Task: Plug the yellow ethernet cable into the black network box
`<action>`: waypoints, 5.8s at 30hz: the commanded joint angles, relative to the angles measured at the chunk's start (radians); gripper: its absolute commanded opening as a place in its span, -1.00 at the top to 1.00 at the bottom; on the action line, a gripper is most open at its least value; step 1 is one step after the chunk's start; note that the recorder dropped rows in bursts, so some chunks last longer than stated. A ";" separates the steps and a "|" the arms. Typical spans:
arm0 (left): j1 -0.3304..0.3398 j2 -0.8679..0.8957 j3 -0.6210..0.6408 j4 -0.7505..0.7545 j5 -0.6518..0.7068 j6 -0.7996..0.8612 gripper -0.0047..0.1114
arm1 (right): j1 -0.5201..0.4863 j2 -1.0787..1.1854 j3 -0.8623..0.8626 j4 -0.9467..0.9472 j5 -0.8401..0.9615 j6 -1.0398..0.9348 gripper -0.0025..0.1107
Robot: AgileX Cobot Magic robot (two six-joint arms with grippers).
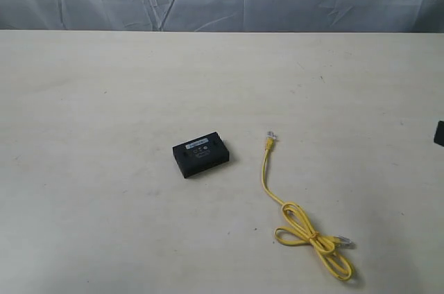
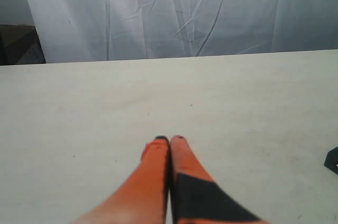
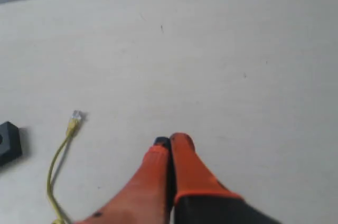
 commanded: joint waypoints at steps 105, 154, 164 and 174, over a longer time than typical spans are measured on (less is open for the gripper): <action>-0.007 0.139 -0.169 -0.086 -0.166 0.008 0.92 | 0.554 1.128 -0.761 -0.226 0.379 0.019 0.97; -0.200 2.263 -1.556 -0.730 0.847 0.911 0.92 | 0.654 1.178 -0.550 0.009 0.015 -0.384 0.97; -0.200 2.313 -1.556 -0.772 0.861 0.924 0.92 | 0.654 1.184 -0.550 0.006 -0.047 -0.391 0.97; -0.200 2.350 -1.556 -0.811 0.913 0.949 0.92 | 0.654 1.184 -0.550 0.006 -0.068 -0.391 0.97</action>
